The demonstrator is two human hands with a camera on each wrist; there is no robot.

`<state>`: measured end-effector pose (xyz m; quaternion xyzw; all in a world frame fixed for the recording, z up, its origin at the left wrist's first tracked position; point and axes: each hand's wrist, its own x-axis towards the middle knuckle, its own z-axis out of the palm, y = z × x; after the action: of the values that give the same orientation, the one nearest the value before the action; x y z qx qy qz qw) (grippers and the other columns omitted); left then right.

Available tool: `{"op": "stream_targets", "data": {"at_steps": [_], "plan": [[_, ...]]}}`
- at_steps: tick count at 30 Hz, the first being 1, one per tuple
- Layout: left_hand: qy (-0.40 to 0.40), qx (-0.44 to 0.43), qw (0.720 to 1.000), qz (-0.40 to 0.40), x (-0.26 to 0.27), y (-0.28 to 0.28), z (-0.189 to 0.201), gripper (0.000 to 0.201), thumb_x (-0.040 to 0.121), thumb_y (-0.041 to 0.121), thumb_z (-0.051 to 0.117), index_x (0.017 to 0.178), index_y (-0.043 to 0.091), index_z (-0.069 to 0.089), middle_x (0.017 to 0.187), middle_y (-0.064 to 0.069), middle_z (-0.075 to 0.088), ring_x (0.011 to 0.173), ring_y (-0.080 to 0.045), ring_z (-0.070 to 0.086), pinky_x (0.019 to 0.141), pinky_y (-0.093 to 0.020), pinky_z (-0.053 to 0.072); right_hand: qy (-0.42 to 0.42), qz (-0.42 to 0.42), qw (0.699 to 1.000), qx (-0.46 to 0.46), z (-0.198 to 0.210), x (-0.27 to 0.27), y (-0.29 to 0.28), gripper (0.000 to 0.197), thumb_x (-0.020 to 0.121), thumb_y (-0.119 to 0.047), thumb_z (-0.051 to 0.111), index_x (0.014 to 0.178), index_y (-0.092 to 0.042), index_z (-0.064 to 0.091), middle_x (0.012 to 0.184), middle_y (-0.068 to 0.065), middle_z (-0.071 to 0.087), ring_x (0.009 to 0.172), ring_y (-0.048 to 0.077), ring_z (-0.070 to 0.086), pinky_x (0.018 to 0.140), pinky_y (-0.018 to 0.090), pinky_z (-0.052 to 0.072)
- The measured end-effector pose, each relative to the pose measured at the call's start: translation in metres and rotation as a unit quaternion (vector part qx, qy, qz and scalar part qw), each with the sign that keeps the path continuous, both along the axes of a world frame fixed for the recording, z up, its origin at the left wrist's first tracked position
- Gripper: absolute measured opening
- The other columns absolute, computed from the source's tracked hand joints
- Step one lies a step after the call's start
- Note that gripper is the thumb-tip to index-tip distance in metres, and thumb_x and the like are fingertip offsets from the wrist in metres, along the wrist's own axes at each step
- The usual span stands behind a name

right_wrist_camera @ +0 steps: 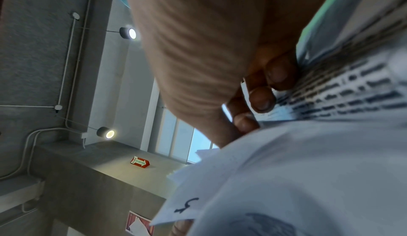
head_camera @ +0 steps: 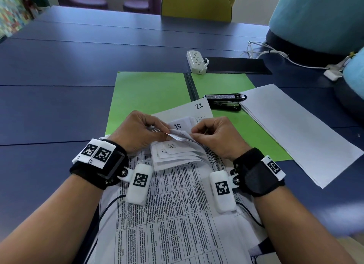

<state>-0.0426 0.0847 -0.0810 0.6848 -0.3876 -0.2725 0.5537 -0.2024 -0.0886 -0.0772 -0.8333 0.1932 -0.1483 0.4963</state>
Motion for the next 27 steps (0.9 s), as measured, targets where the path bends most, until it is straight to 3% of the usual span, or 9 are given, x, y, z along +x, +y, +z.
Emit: {"op": "stream_targets", "data": {"at_steps": [3,6,9,11,14,17,20,22,27], "plan": [[-0.005,0.001,1.000,0.000,0.0008,-0.0007,-0.0013,0.034,0.070,-0.006,0.084,0.063,0.027,0.080,0.088,0.000,0.080,0.090,-0.016,0.075,0.087,-0.027,0.056,-0.018,-0.005,1.000,0.021,-0.0006,-0.0006,-0.0008,0.011,0.078,-0.010,0.082,0.081,-0.019,0.074,0.072,0.004,0.069,0.065,0.014,0.054,0.064,0.031,0.050],[-0.003,-0.002,1.000,-0.003,0.0010,-0.0003,-0.0012,0.028,0.070,-0.003,0.085,0.064,0.024,0.079,0.089,0.000,0.079,0.091,-0.016,0.075,0.088,-0.029,0.056,-0.012,0.014,1.000,0.007,0.0000,-0.0018,-0.0008,0.006,0.079,-0.014,0.081,0.084,-0.016,0.078,0.078,0.008,0.074,0.068,0.021,0.061,0.069,0.037,0.054],[-0.027,-0.010,1.000,0.007,0.0006,0.0004,-0.0012,0.012,0.061,0.023,0.089,0.066,0.026,0.079,0.095,0.008,0.077,0.096,-0.016,0.072,0.093,-0.034,0.053,0.004,0.041,0.999,0.003,0.0020,-0.0029,0.0014,0.006,0.081,-0.014,0.080,0.086,-0.017,0.080,0.079,0.002,0.076,0.079,0.035,0.068,0.075,0.043,0.057],[-0.046,-0.006,0.999,0.020,0.0015,0.0009,-0.0015,0.015,0.054,0.035,0.087,0.065,0.029,0.078,0.100,0.013,0.075,0.100,-0.013,0.070,0.095,-0.035,0.052,0.012,0.049,0.999,0.002,0.0031,-0.0028,0.0023,0.007,0.081,-0.013,0.080,0.086,-0.019,0.080,0.079,0.000,0.077,0.082,0.033,0.069,0.078,0.044,0.057],[-0.019,-0.023,0.999,0.011,0.0007,-0.0001,-0.0021,0.011,0.056,0.025,0.087,0.062,0.029,0.078,0.096,0.006,0.077,0.091,-0.012,0.072,0.092,-0.033,0.054,0.020,0.055,0.998,0.006,0.0036,-0.0036,0.0019,0.008,0.081,-0.013,0.080,0.086,-0.019,0.080,0.080,0.000,0.077,0.079,0.025,0.069,0.079,0.042,0.057],[-0.006,-0.031,1.000,0.000,0.0020,-0.0012,-0.0048,0.024,0.065,0.004,0.087,0.062,0.026,0.078,0.085,0.002,0.078,0.079,-0.010,0.071,0.084,-0.023,0.054,0.007,0.050,0.999,0.020,0.0028,-0.0035,0.0012,0.011,0.079,-0.017,0.082,0.090,-0.018,0.079,0.077,0.002,0.073,0.071,0.018,0.062,0.072,0.038,0.056],[-0.012,-0.020,1.000,0.001,0.0029,-0.0017,-0.0047,0.028,0.068,0.001,0.086,0.062,0.027,0.078,0.081,0.006,0.077,0.075,-0.006,0.070,0.081,-0.019,0.055,-0.021,0.011,0.998,0.056,0.0005,-0.0031,-0.0004,0.030,0.074,-0.021,0.084,0.102,-0.020,0.073,0.073,0.002,0.061,0.064,0.014,0.052,0.063,0.027,0.049],[-0.012,-0.020,1.000,0.001,0.0019,-0.0018,-0.0039,0.029,0.068,-0.001,0.085,0.062,0.026,0.078,0.080,0.007,0.077,0.074,-0.006,0.070,0.080,-0.018,0.056,-0.020,0.001,0.998,0.061,-0.0002,-0.0030,-0.0008,0.038,0.071,-0.024,0.086,0.106,-0.018,0.071,0.073,0.003,0.059,0.063,0.014,0.051,0.062,0.027,0.048],[-0.019,-0.011,1.000,0.001,0.0021,-0.0012,-0.0032,0.029,0.068,0.001,0.086,0.063,0.028,0.079,0.081,0.008,0.077,0.075,-0.005,0.069,0.081,-0.020,0.055,-0.011,0.003,0.998,0.061,0.0010,-0.0036,-0.0007,0.029,0.072,-0.022,0.086,0.098,-0.017,0.075,0.074,0.004,0.057,0.066,0.015,0.049,0.068,0.033,0.048]]}}
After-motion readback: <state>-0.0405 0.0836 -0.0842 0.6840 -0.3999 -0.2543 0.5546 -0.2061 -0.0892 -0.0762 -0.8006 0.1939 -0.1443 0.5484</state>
